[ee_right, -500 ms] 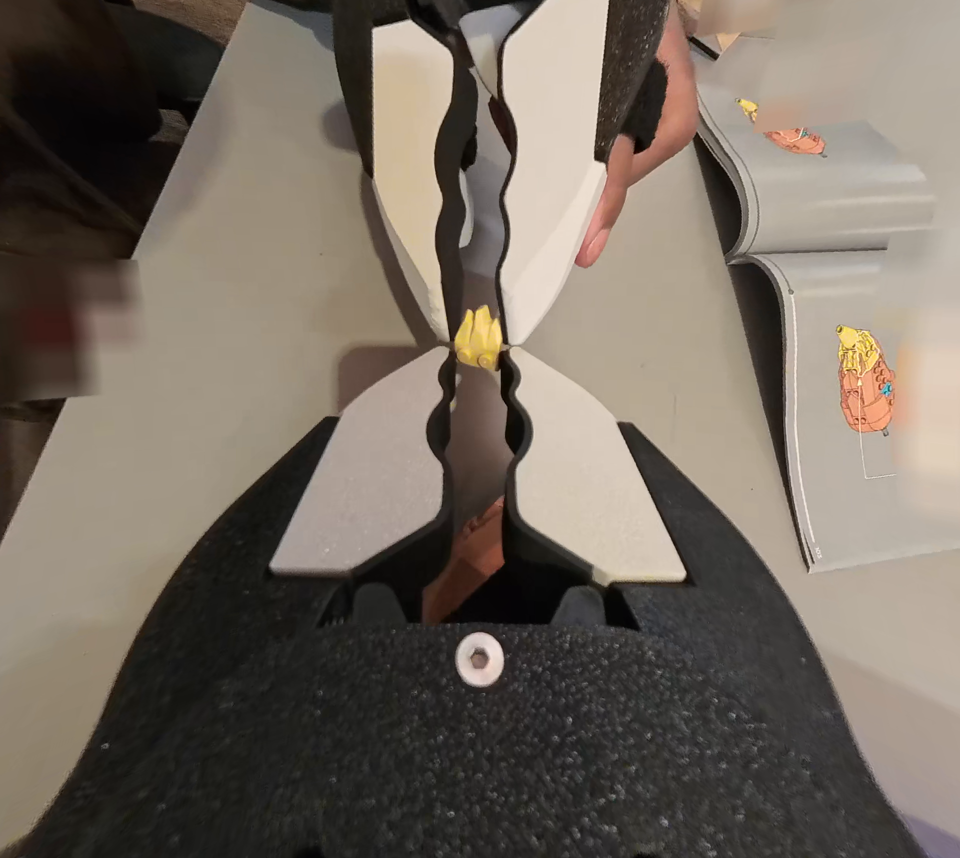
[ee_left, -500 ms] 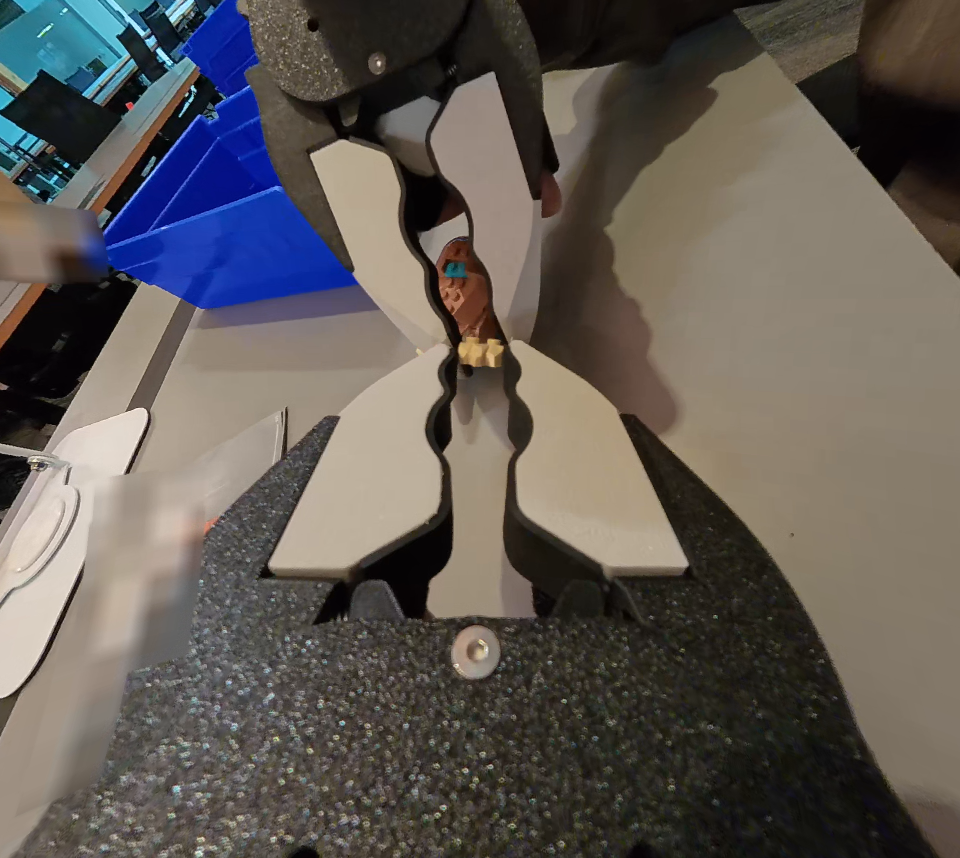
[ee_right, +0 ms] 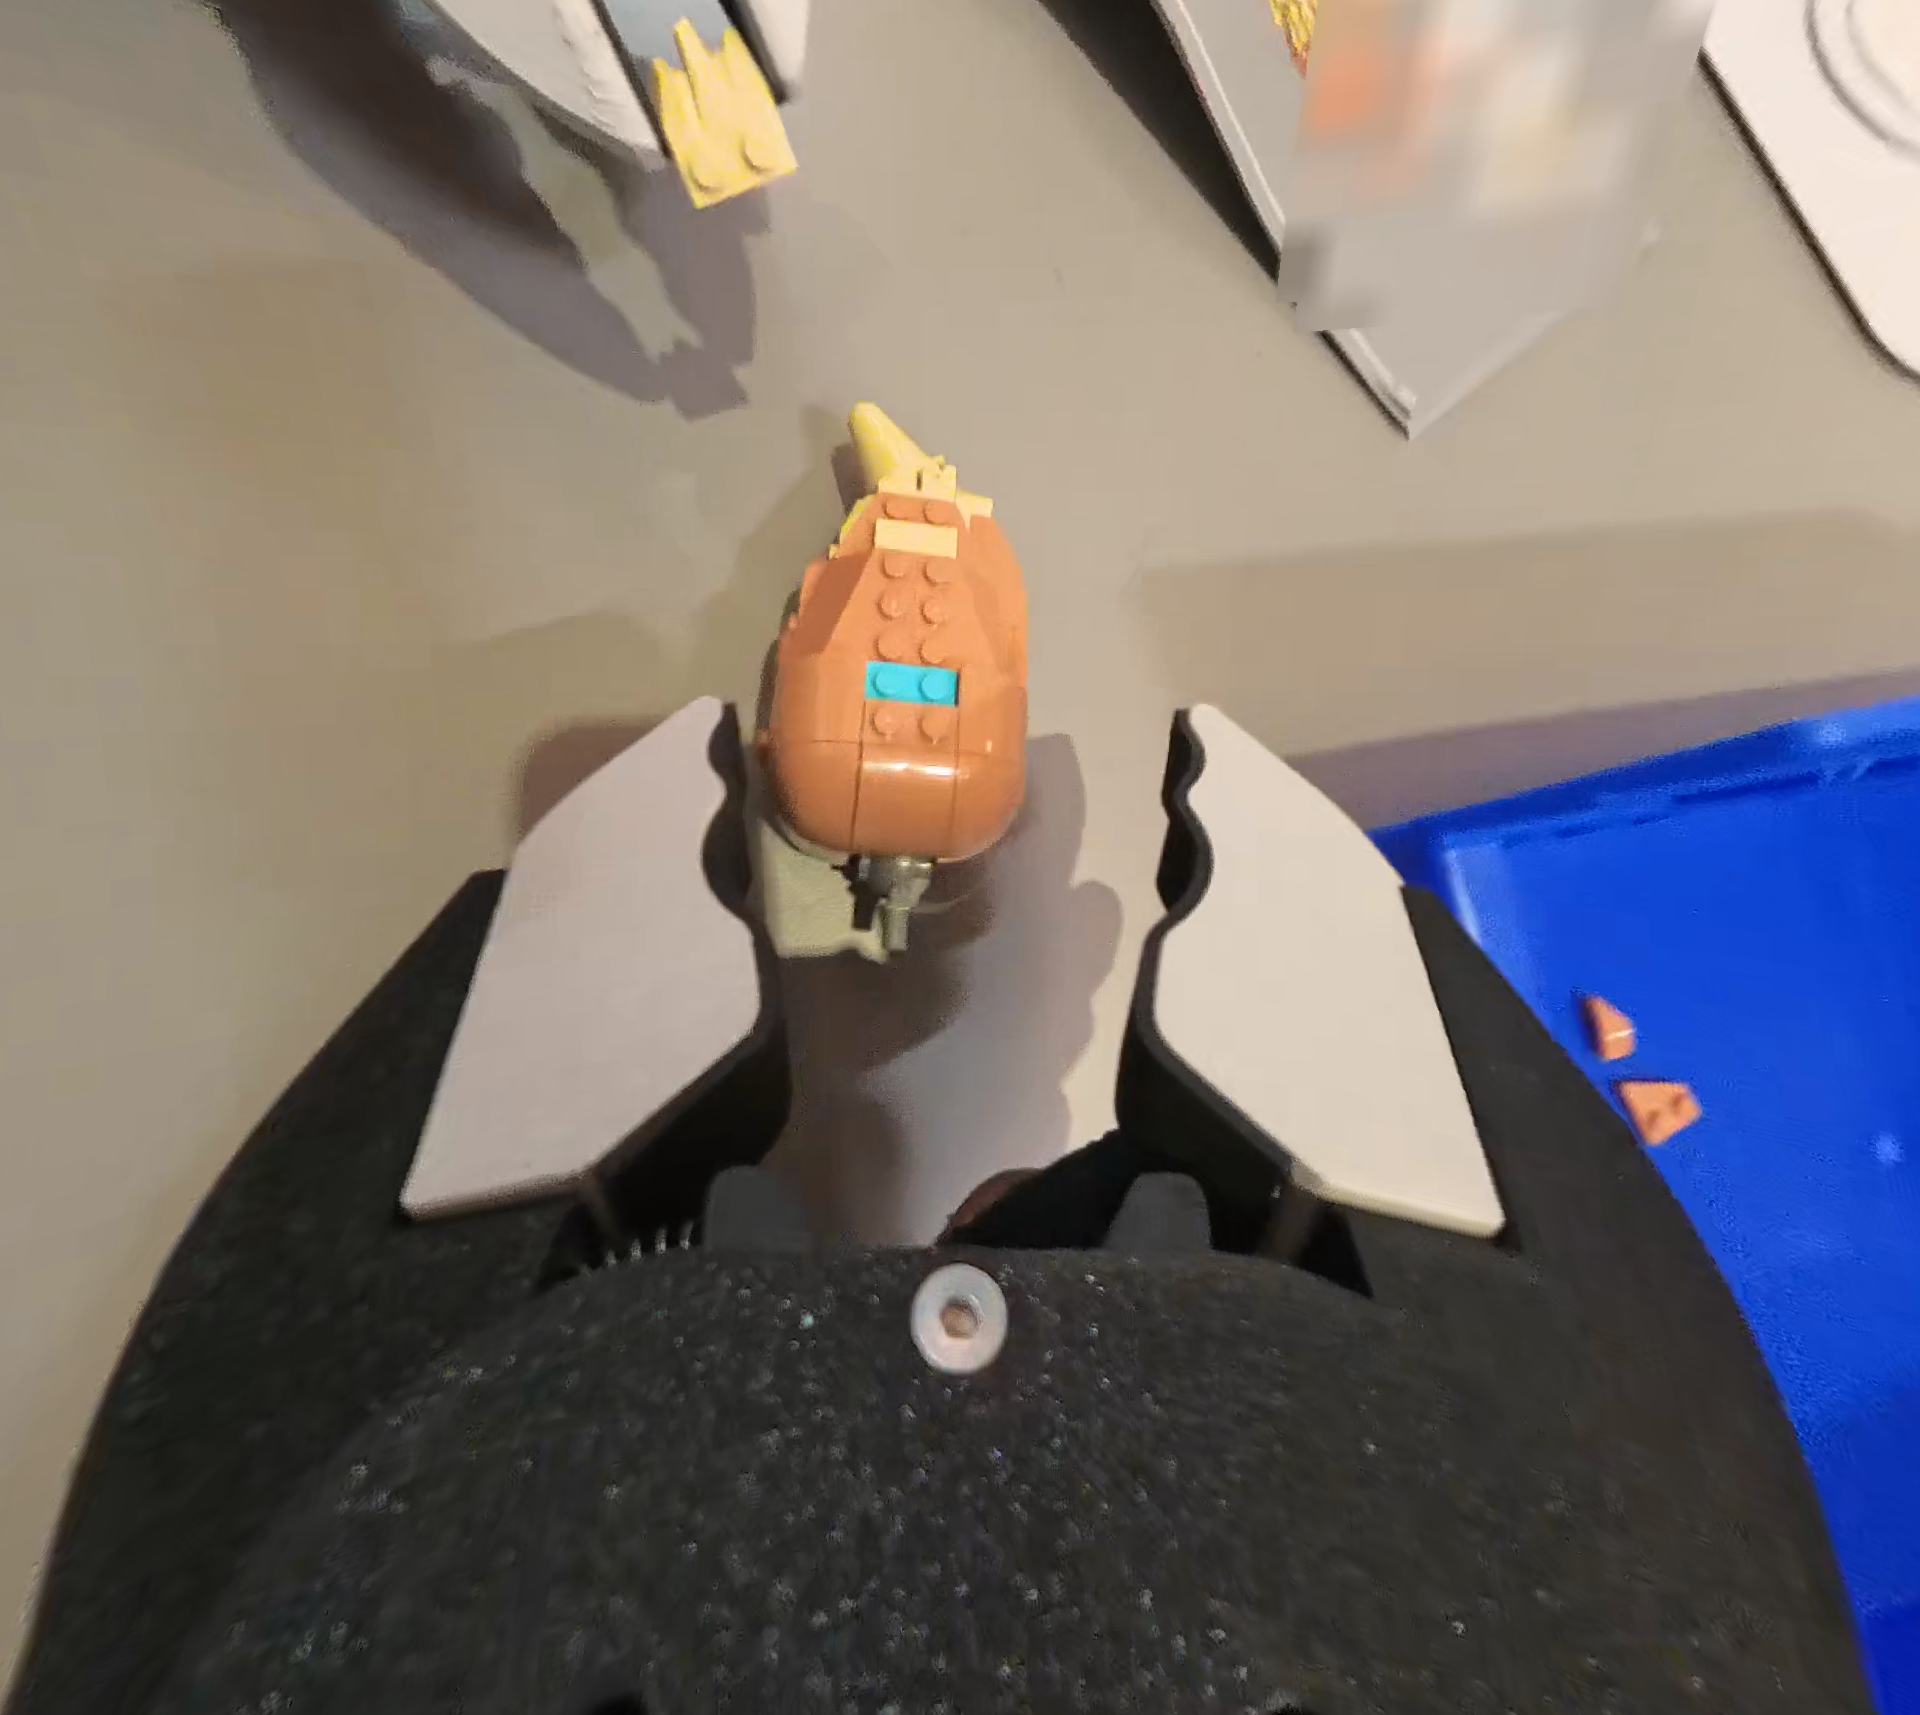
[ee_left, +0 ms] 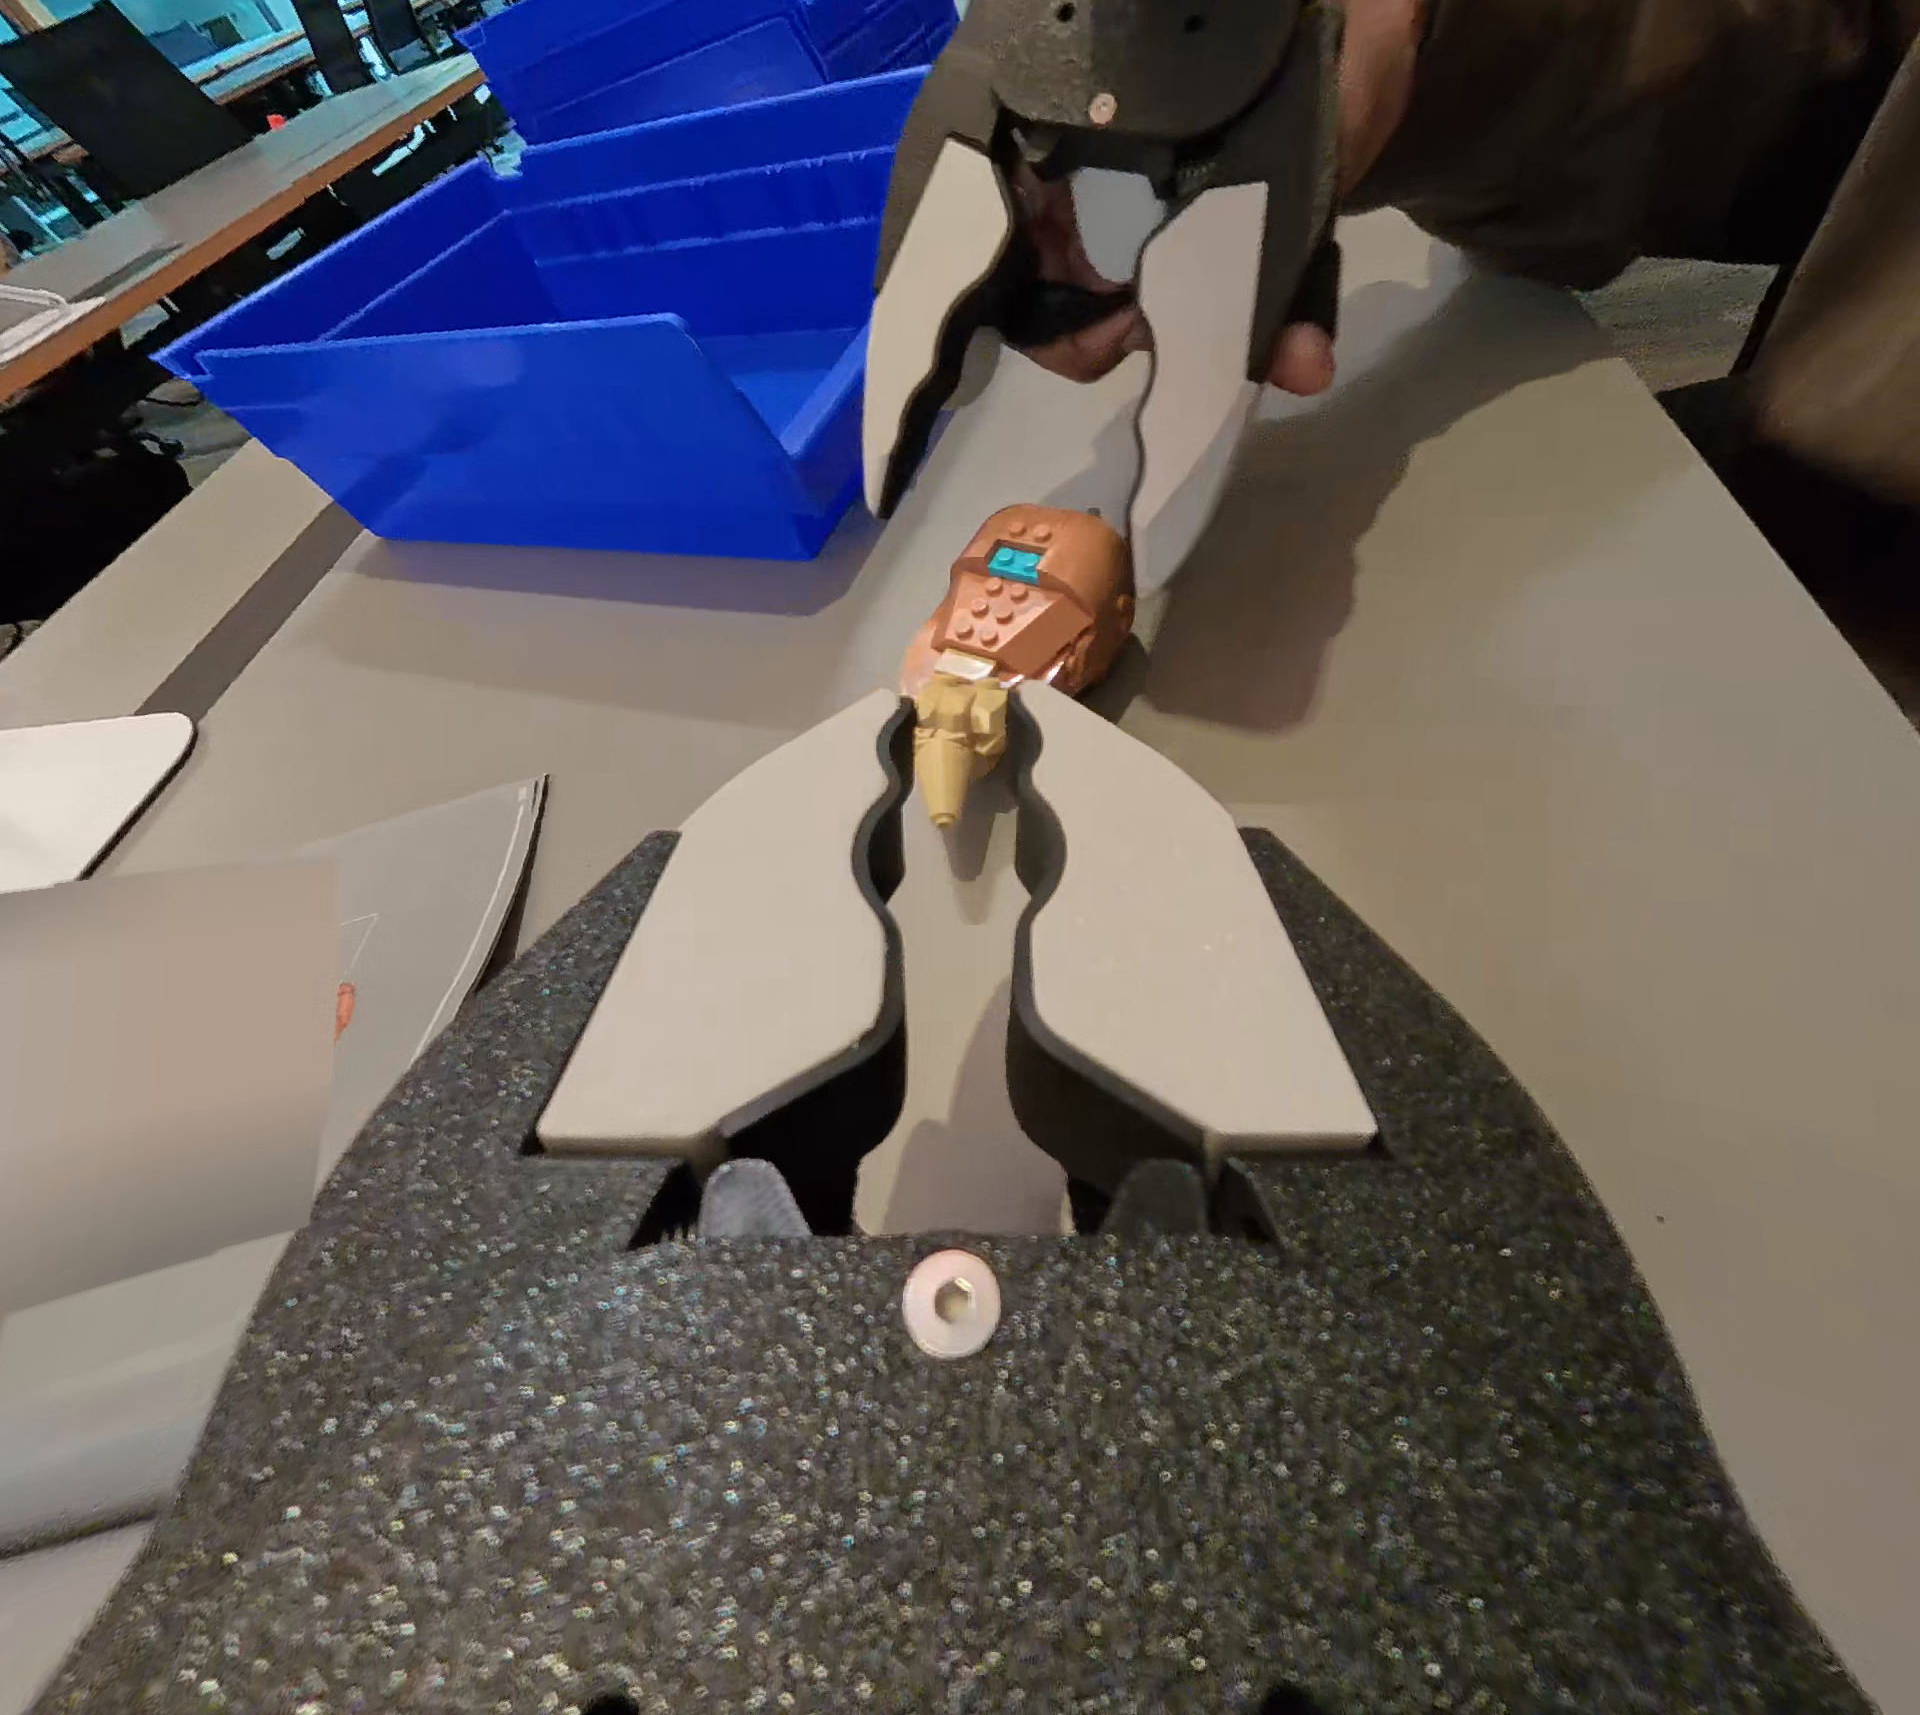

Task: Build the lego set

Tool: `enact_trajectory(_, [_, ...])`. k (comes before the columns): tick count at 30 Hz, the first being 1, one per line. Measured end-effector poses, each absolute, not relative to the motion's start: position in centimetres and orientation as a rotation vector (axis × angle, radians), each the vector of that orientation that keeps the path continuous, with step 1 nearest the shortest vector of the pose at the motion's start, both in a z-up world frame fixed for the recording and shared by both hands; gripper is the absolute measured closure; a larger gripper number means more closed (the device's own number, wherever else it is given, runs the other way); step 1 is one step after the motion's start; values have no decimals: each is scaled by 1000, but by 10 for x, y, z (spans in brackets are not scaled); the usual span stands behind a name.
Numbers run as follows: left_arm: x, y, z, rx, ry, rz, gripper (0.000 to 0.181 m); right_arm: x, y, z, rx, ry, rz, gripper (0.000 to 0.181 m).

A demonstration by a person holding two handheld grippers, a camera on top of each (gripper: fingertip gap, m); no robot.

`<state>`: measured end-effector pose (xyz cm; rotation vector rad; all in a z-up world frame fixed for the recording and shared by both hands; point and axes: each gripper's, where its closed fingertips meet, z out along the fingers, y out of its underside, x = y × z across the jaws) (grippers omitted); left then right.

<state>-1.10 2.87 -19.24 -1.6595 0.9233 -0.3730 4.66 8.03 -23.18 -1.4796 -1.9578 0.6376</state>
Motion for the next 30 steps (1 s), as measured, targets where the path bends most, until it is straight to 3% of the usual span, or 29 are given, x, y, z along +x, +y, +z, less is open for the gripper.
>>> enact_trajectory(12, [-9, 51, -203, -1671, 936, -540, 165, 37, 77, -267, -1592, -1960, 579, 89])
enact_trajectory(16, [-13, 54, -205, -1665, 919, -540, 165, 32, 77, -269, -1563, -2008, 599, 94])
enact_trajectory(20, [-15, 53, -205, -1658, 918, -532, 165, 32, 71, -270, -1560, -2083, 653, 115])
enact_trajectory(30, [-20, 49, -196, -1627, 873, -619, 165, 9, 69, -261, -1367, -2095, 727, 117])
